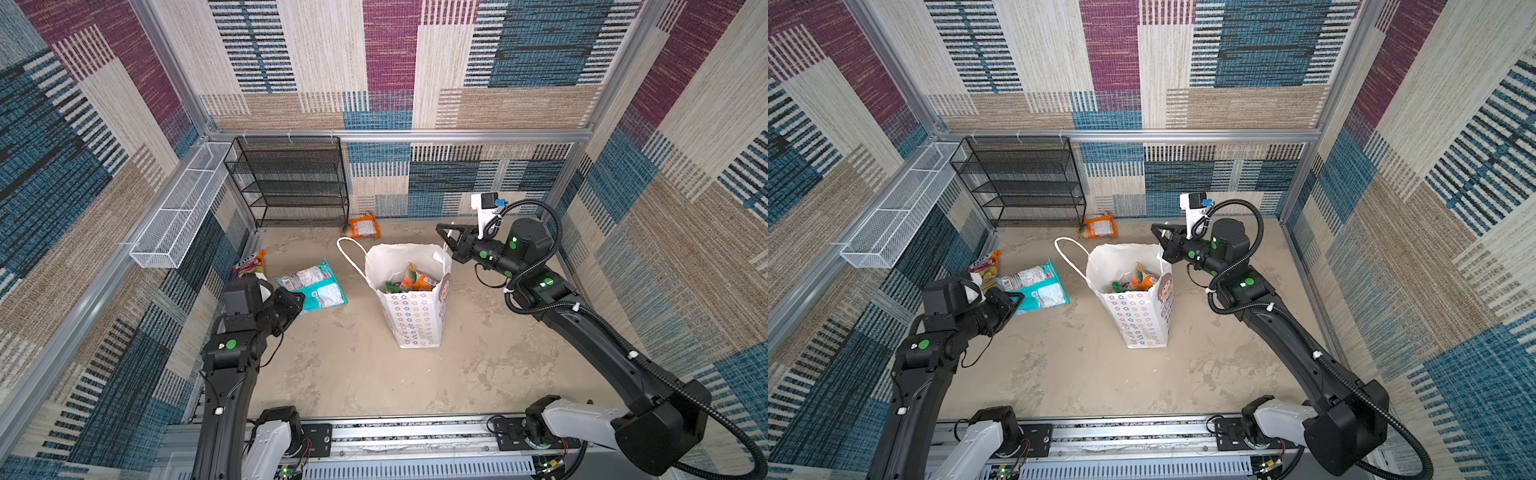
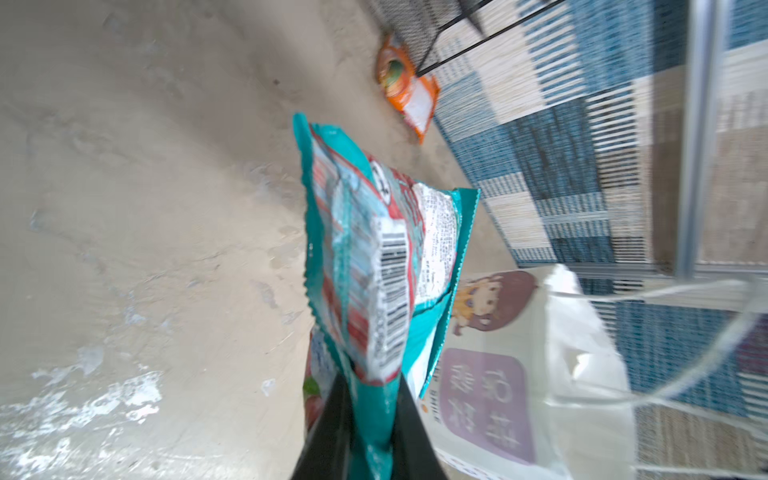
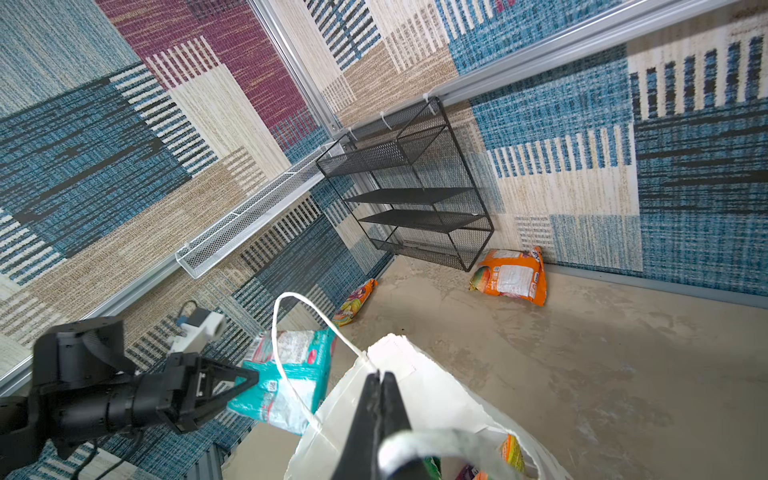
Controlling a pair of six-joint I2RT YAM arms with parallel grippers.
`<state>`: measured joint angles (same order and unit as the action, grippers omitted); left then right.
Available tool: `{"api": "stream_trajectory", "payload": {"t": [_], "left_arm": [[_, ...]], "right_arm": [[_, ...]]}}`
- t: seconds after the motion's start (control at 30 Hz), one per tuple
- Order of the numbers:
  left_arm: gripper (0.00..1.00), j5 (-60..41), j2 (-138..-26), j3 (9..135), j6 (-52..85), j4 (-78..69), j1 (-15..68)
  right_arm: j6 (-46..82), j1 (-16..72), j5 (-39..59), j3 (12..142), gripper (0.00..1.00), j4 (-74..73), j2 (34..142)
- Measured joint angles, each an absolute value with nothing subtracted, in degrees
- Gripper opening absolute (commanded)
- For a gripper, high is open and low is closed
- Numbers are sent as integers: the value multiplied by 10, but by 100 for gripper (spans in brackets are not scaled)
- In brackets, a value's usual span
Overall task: Place the snacks into the paper bag
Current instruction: 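Lift the teal packet with the left gripper up over the bag opening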
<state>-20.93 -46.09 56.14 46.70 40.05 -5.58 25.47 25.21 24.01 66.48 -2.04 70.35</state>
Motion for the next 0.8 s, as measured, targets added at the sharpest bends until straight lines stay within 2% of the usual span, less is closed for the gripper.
{"api": "stream_trajectory", "payload": {"t": [0.3, 0.43, 0.57, 0.8], "left_arm": [[5, -230, -462, 752, 469, 420, -46], [4, -229, -485, 817, 469, 420, -16], [3, -214, -520, 844, 469, 420, 56], [3, -141, -639, 911, 436, 424, 253]], "right_arm": [[258, 253, 228, 656, 4, -21, 694], [265, 253, 212, 629, 5, -41, 680], [271, 253, 189, 605, 5, -58, 667], [281, 253, 159, 583, 7, -77, 640]]}}
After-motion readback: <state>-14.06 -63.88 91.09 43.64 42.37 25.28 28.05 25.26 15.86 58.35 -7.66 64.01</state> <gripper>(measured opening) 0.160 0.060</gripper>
